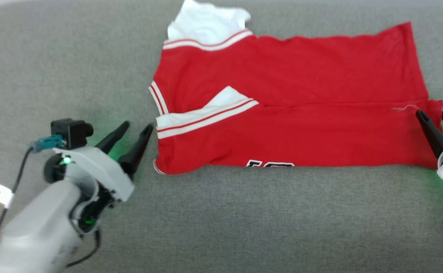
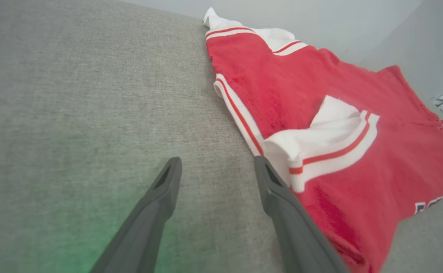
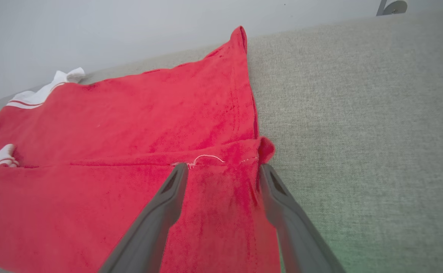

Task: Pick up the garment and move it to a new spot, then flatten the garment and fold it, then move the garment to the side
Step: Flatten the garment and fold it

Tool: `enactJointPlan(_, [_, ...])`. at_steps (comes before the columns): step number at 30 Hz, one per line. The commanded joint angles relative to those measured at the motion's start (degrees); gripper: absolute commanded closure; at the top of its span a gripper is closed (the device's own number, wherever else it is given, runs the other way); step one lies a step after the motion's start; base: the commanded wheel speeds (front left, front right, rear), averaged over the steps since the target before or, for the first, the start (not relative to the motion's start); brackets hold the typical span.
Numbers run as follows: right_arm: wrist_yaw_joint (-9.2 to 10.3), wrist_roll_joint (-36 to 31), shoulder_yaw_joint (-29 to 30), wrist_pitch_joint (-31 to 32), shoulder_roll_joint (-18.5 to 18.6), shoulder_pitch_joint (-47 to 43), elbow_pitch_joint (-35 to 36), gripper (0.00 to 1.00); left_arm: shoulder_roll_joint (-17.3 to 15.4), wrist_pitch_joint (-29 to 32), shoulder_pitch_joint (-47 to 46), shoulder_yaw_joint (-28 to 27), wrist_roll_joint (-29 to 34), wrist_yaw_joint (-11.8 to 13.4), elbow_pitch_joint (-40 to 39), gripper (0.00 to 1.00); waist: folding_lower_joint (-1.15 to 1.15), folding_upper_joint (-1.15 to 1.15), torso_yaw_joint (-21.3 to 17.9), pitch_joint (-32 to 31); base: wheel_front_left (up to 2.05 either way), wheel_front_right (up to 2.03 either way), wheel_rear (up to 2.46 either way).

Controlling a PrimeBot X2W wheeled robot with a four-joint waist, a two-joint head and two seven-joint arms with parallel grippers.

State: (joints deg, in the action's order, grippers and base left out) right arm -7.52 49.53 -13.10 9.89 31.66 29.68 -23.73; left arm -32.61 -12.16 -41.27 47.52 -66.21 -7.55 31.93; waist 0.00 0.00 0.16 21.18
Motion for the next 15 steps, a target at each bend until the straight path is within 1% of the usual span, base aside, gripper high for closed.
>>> enactJointPlan(1, [0.06,0.6,-0.1,-1.1,0.4,-1.3,0.4,0.0,-2.1,2.2,-0.5,0.9,1.3,0.5,0.3,0.0,0.0,0.0,0.2,-3.9,0.0,0.0,0.0])
enactJointPlan(4, [0.06,1.4,0.1,-2.1,0.7,-1.9,1.2,0.0,-4.0,6.3,-2.4,1.5,1.5,1.6,-1.4,0.0,0.0,0.0,0.3,-6.0,0.0,0.0,0.0])
enactJointPlan(6, [0.06,1.7,0.0,-2.4,0.8,-2.6,1.8,0.0,-5.2,10.5,-3.4,1.9,1.0,3.2,-3.1,0.0,0.0,0.0,0.4,-7.1,0.0,0.0,0.0])
enactJointPlan(7, [0.06,1.7,0.0,-2.4,0.8,-2.6,1.8,0.0,-5.2,10.5,-3.4,1.9,1.0,3.2,-3.1,0.0,0.0,0.0,0.4,-7.1,0.0,0.0,0.0])
enactJointPlan(11, [0.06,1.9,0.0,-2.1,0.7,-3.1,3.0,0.0,-6.1,23.5,-5.5,3.4,-2.5,7.2,-9.1,0.0,0.0,0.0,0.4,-8.0,0.0,0.0,0.0])
enactJointPlan(15, [0.05,2.0,-0.2,-2.0,0.1,-3.6,3.8,0.0,-6.9,37.9,-6.5,5.5,-7.5,12.4,-15.3,0.0,0.0,0.0,0.0,-7.7,0.0,0.0,0.0])
